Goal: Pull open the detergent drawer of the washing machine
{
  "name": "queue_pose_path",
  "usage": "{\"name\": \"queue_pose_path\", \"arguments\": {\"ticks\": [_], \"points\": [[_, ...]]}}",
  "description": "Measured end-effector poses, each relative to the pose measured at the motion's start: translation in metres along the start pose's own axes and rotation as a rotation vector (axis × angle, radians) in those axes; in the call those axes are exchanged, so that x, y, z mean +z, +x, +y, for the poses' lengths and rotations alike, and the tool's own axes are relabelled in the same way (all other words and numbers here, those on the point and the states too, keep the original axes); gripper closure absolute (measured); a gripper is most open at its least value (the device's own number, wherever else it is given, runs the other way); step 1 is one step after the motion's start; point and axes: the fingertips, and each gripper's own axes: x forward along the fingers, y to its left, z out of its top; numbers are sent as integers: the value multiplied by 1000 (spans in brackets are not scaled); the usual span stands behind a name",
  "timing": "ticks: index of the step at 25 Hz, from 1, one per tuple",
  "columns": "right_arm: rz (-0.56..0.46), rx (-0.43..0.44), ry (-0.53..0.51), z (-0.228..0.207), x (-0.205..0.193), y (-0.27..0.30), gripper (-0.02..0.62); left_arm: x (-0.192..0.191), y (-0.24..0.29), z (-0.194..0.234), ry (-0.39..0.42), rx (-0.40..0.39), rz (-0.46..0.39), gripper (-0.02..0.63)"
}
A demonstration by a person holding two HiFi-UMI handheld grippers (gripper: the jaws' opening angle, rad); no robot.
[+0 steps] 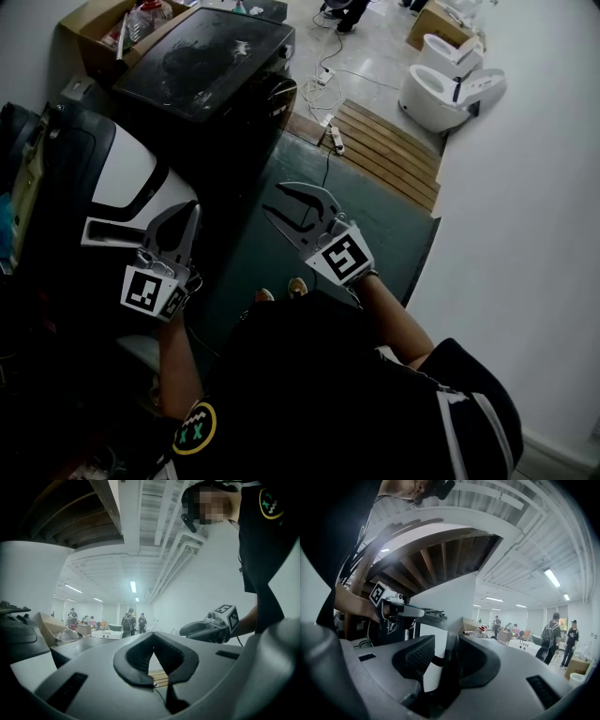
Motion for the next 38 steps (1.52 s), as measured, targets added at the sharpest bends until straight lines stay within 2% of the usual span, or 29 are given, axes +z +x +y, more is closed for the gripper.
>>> {"name": "queue_pose_path", "arguments": {"ticks": [6, 8, 14, 16, 22, 38], "points": [[3, 3, 19, 0, -1, 0, 349, 0, -1, 0, 1, 6, 3, 588], [2, 3, 43, 0, -2, 0, 290, 3, 0, -3, 1, -3, -10, 588], [30, 13, 95, 2, -14, 4, 22, -2, 1, -1, -3, 10, 14, 588], [52, 17, 102, 2, -17, 4, -3, -1, 3, -3, -9, 6, 8, 588], [58, 11, 109, -1, -21, 1, -5, 2, 7, -7, -18, 13, -1, 588], [49, 35, 116, -39, -42, -32, -5, -2, 39, -40, 20, 37, 4, 588]]}}
